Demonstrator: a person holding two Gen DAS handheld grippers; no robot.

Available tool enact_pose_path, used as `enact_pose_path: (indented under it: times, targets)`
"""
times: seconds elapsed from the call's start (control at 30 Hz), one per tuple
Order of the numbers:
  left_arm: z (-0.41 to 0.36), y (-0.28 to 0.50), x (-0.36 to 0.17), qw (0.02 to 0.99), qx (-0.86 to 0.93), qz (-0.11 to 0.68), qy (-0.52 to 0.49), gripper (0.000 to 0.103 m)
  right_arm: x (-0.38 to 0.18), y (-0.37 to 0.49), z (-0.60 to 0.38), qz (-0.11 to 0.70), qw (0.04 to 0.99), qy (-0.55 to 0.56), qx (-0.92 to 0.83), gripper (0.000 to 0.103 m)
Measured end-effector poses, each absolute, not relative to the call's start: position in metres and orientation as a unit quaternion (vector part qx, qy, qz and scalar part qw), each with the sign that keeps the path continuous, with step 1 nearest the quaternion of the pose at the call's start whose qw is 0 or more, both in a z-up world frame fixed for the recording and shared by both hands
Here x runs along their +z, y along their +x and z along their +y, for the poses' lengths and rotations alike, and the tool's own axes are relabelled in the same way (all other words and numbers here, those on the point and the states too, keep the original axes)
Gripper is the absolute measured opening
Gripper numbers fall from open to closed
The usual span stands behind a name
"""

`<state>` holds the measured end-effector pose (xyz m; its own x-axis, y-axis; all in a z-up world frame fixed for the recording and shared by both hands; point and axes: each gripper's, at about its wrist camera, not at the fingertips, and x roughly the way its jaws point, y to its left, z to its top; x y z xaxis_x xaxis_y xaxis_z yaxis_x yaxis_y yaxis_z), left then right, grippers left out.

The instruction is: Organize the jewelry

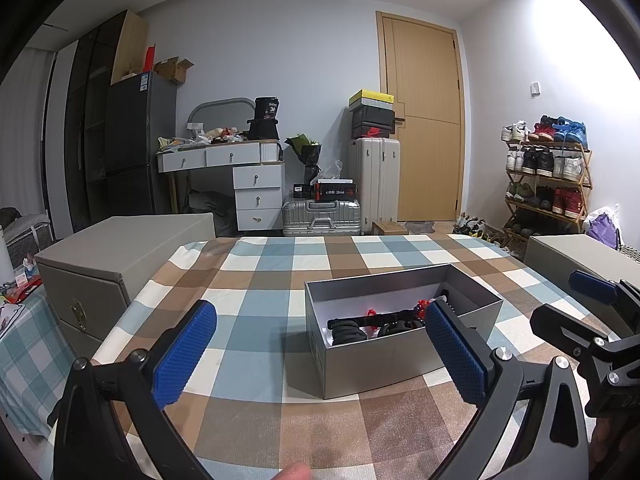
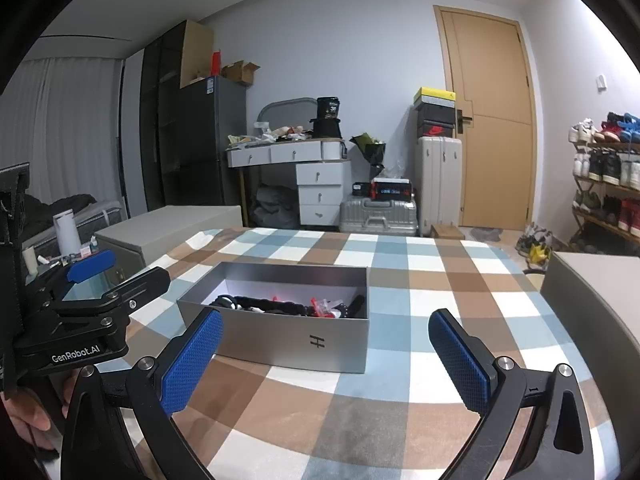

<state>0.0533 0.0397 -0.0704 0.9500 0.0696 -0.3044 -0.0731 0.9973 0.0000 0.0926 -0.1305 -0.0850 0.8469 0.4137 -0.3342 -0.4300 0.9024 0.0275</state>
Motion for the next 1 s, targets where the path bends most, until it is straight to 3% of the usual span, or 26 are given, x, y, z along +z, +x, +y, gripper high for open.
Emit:
enact_pose_path:
  times: [1.0]
  targets:
    - [0.0376, 0.0544, -0.0710, 0.987, 0.033, 0.156, -0.004, 0.102, -0.0840, 0.0918, -0.1303, 0.167, 0.961, -0.024, 0.219, 0.103]
